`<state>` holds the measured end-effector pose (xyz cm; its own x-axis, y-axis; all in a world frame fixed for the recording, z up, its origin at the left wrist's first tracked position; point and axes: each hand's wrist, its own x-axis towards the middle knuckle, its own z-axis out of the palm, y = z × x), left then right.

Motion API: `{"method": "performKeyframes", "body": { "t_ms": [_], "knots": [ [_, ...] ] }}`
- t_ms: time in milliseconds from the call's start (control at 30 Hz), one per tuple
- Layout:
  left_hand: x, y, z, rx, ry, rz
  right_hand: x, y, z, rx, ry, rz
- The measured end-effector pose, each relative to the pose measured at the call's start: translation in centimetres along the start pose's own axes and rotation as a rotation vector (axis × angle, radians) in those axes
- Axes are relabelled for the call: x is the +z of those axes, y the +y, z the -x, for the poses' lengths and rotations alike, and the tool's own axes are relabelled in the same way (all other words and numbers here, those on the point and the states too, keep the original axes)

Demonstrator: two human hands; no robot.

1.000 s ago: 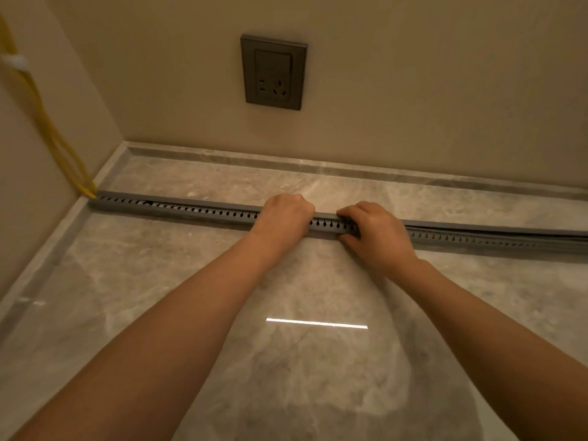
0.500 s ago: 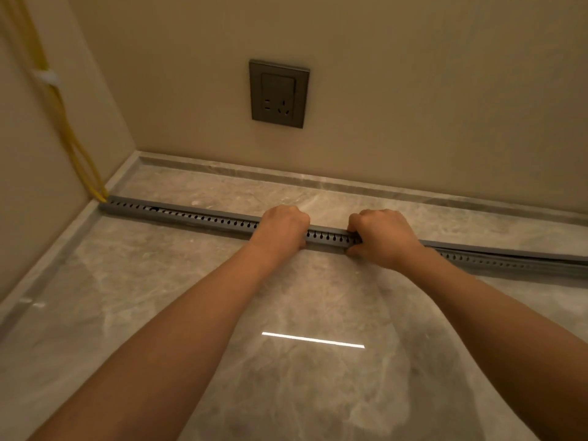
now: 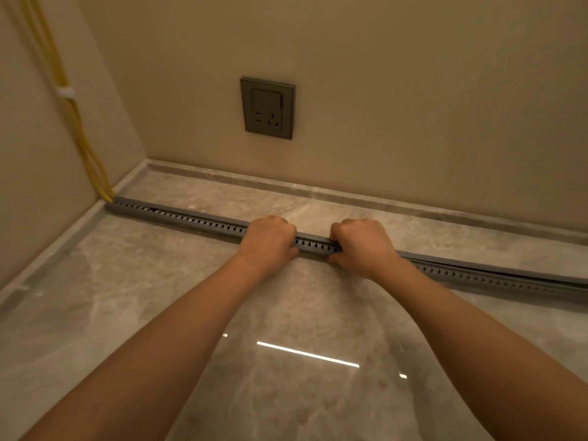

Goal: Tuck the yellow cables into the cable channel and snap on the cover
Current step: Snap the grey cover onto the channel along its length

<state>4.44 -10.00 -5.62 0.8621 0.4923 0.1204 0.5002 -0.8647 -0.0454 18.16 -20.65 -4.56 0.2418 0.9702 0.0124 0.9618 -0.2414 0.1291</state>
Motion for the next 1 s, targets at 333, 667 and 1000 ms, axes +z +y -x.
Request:
{"method": "performKeyframes", "body": {
  "t_ms": [333,667,1000],
  "knots": [
    [-0.8,5.3,-1.0,0.087,-0.006,-0.046,0.5,0.1,0.1,0.008,0.065,-0.029],
    [-2.4,5.8,-1.9,0.105,-0.138,-0.072,1.6,0.9,0.5,0.100,0.134,-0.217],
    [-1.8,5.4,-2.0,0.110,-0.107,-0.059,1.8,3.1,3.2,0.020,0.140,-0.127]
  ]
}}
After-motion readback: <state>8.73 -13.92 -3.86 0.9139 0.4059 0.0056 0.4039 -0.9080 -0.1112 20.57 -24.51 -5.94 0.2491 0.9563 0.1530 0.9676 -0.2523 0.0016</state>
